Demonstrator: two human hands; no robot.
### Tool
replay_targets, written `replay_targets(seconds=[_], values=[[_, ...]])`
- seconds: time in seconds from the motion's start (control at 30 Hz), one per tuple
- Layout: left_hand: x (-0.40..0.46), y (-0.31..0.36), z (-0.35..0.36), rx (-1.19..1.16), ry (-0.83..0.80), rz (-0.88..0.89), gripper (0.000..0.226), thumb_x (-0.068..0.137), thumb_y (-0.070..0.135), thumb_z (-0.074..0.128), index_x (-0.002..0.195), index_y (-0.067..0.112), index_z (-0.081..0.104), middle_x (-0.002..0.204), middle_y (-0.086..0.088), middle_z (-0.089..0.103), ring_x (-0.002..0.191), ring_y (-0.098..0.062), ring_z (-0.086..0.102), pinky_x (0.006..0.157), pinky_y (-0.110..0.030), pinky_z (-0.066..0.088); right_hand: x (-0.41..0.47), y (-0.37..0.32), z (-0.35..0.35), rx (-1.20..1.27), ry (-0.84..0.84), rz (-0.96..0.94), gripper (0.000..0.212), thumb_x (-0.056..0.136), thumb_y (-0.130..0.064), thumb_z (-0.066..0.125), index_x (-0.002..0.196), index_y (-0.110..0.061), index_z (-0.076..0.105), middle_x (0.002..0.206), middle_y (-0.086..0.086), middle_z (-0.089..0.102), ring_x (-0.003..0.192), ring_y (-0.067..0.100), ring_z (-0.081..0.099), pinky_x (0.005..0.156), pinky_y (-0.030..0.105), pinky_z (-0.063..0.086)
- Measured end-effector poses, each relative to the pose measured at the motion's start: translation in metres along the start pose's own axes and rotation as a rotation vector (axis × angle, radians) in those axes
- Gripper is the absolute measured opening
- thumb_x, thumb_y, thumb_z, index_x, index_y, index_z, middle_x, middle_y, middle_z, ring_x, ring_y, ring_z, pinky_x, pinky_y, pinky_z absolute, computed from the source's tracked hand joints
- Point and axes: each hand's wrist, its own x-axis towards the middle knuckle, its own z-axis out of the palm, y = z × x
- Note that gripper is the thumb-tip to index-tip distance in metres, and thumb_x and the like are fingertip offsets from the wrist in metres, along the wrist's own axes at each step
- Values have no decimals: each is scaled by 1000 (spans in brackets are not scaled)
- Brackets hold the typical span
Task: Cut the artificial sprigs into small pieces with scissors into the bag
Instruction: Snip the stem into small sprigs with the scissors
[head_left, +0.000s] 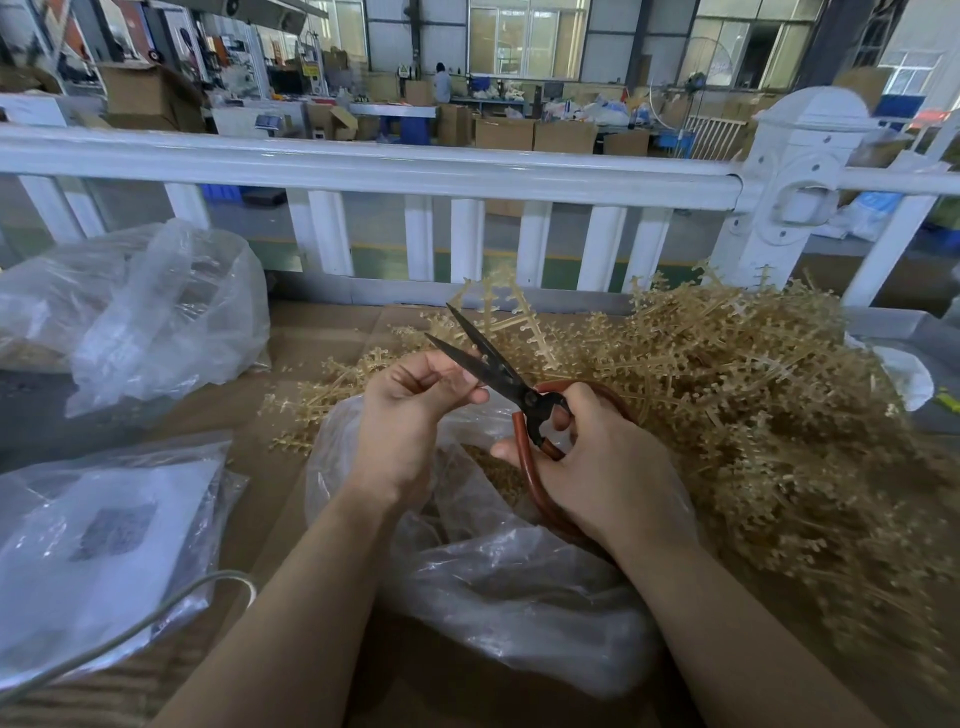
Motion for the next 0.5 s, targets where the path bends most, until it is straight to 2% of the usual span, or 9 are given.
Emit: replay_targets(seconds=[0.07,0.2,0.3,0.5], values=[[0,0,-1,11,-6,-4,12,87,-7,60,77,-1,63,67,-7,68,66,-16,64,75,-25,55,0,-1,0,-1,-4,-2,64,70,-95,47,88,-34,40,81,-19,59,72,11,64,55,28,50],[-1,1,0,-9,-12,-3,9,85,-3,62,77,1,64,67,-7,67,66,-15,65,73,-24,55,0,-1,-1,5,-20,2,64,69,-95,47,85,-34,39,77,-22,55,70,6,61,52,21,42],[-2,2,0,-52,-9,-14,7,78,7,66,79,0,64,70,-8,66,66,-15,64,73,-24,54,0,0,-1,17,-34,26,66,68,-97,46,84,-34,39,80,-21,59,72,7,63,56,25,48],[-2,3,0,-58,-17,-39,10,77,10,66,81,1,64,70,-8,65,66,-15,63,73,-25,54,0,1,-2,44,-63,39,72,62,-102,37,87,-35,43,84,-17,65,76,10,67,68,37,60]])
